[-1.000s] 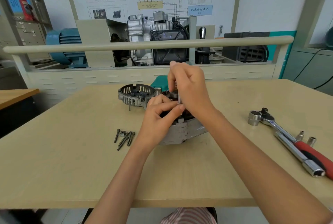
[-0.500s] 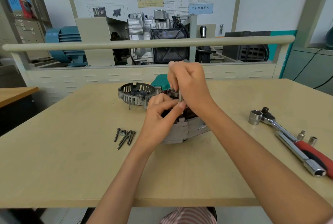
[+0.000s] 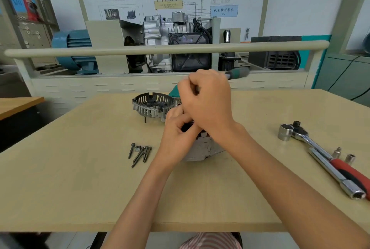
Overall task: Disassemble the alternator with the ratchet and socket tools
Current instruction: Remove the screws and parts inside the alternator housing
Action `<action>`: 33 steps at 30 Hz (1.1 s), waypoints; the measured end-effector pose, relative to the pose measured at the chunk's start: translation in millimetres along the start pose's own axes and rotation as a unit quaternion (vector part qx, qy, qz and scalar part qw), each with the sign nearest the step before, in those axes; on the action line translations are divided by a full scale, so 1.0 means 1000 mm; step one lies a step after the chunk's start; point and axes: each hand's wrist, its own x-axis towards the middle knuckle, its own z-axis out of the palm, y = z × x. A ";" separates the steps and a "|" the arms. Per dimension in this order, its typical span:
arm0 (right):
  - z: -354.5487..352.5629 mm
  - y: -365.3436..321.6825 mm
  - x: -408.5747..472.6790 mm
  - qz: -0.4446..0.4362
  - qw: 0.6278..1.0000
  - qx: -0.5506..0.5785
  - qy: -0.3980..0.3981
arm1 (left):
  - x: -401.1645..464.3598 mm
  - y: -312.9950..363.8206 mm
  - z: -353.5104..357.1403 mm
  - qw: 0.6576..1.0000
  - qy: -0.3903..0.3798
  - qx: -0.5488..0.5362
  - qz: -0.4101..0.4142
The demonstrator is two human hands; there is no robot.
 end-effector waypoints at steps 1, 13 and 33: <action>0.000 0.000 0.001 -0.005 0.998 0.060 0.000 | 0.000 0.001 -0.001 1.000 -0.008 0.002 -0.002; -0.003 0.001 -0.009 -0.002 0.955 -0.298 -0.002 | 0.000 -0.005 0.003 0.999 0.028 0.007 0.031; 0.000 -0.001 -0.008 -0.008 0.978 -0.205 0.019 | -0.001 -0.001 0.001 1.000 0.018 0.009 0.023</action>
